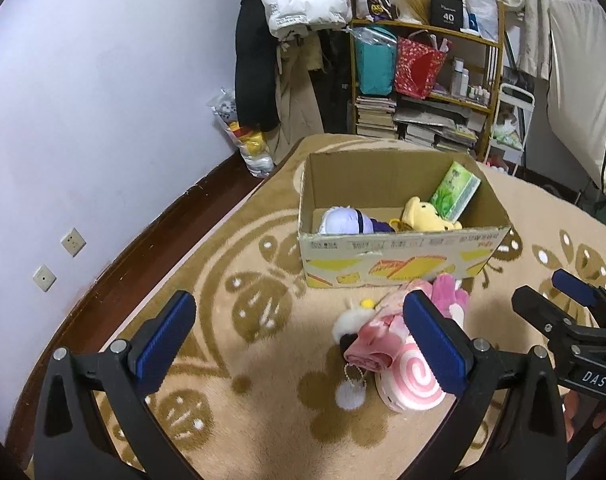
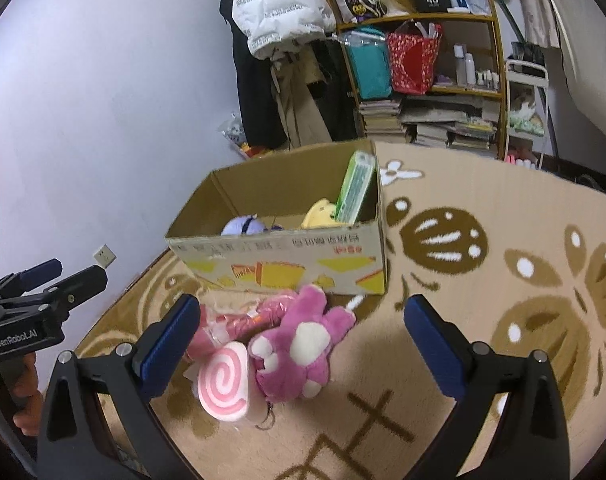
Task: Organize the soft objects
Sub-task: 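Withdraw both tools from the box toward the remaining pink plushes, then lower the left tool onto the pink wrapped item while the right tool lowers onto the pink bunny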
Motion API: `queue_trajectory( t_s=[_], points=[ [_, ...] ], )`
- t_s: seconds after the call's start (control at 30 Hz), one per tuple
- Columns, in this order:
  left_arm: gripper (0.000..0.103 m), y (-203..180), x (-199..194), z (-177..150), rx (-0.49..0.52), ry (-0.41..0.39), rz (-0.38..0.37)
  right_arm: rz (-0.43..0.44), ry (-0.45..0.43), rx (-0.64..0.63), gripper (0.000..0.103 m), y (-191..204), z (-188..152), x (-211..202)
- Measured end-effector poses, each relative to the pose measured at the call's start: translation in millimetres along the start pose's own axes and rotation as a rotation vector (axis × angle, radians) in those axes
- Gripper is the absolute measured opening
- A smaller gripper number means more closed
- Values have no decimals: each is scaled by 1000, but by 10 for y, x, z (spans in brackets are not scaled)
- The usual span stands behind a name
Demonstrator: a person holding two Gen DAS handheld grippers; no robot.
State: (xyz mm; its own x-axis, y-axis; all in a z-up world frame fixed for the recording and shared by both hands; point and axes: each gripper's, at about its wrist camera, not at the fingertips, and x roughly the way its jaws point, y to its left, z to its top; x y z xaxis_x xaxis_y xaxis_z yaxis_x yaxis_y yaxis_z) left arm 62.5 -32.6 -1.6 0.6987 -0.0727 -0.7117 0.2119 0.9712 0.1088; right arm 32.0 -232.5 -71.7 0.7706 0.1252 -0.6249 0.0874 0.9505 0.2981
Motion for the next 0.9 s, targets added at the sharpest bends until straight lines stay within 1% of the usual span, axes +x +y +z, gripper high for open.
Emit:
queue_trajectory(
  t_s=[0.33,0.63,0.9],
  points=[
    [102,-129,195,-37,33,27,-28,-4,58,-2,103,-12,-133,234],
    [102,-179,366,-24,42,56,-50,-3,94,-6,103,5,-195,412],
    [103,-221,550,-48,56,98,-70,0,114,-9,103,23,-224,539]
  ],
)
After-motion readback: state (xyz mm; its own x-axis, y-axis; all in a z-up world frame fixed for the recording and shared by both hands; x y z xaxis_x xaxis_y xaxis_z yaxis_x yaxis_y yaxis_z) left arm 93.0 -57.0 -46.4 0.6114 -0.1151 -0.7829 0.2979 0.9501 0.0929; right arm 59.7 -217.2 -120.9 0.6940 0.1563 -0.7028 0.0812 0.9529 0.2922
